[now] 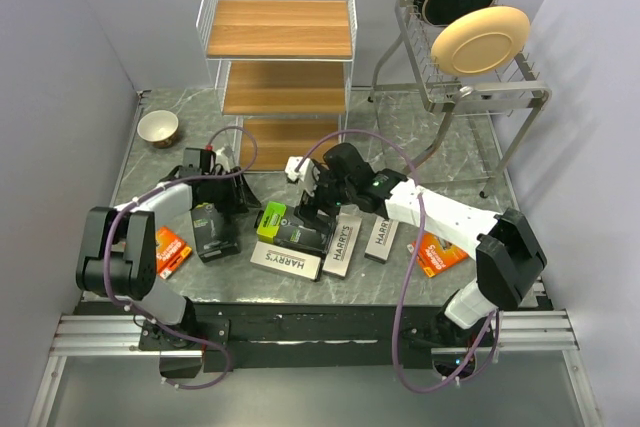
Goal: Place and organize the shaving razors onto the shelf
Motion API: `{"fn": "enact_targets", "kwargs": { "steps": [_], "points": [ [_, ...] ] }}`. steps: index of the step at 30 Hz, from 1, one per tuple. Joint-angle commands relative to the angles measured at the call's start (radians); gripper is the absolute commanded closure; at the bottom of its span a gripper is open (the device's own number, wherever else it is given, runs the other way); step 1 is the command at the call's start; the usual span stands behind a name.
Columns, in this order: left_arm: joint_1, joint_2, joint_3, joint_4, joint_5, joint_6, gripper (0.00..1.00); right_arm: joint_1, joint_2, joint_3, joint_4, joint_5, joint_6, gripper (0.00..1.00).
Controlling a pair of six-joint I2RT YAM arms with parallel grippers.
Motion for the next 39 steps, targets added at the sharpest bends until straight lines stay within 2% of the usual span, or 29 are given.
{"fn": "enact_targets", "kwargs": {
  "steps": [1,4,9,11,15,17,22,26,31,39],
  "points": [
    [-0.014,0.026,-0.027,0.019,0.034,0.034,0.48,-0.021,-0.011,0.062,0.022,-0.001,0.006,0.00],
    [-0.017,0.044,-0.025,0.004,0.009,0.054,0.53,-0.030,0.000,0.071,0.020,-0.009,0.015,0.00],
    [-0.020,0.093,-0.012,-0.007,0.069,0.094,0.61,-0.031,0.002,0.081,0.020,-0.010,0.028,0.00],
    [-0.020,0.113,-0.018,-0.001,0.136,0.115,0.68,-0.030,-0.003,0.078,0.019,-0.001,0.026,0.00],
    [-0.020,0.118,-0.030,0.002,0.155,0.129,0.70,-0.030,-0.009,0.068,0.016,0.007,0.022,0.00],
    [-0.020,0.122,-0.032,0.004,0.161,0.133,0.75,-0.031,-0.007,0.068,0.017,0.004,0.023,0.00],
    [-0.010,0.075,-0.048,0.059,0.211,0.123,0.99,-0.030,0.000,0.074,0.019,0.001,0.025,0.00],
    [0.062,-0.008,-0.082,0.111,0.205,0.063,0.99,-0.030,0.005,0.078,0.014,-0.002,0.025,0.00],
    [0.136,-0.117,-0.125,0.111,0.182,0.066,0.99,-0.030,0.013,0.088,0.011,-0.009,0.029,0.00],
    [0.233,-0.184,-0.131,0.111,0.136,-0.014,0.99,-0.027,0.022,0.098,0.000,-0.041,0.003,0.00]
  ]
}}
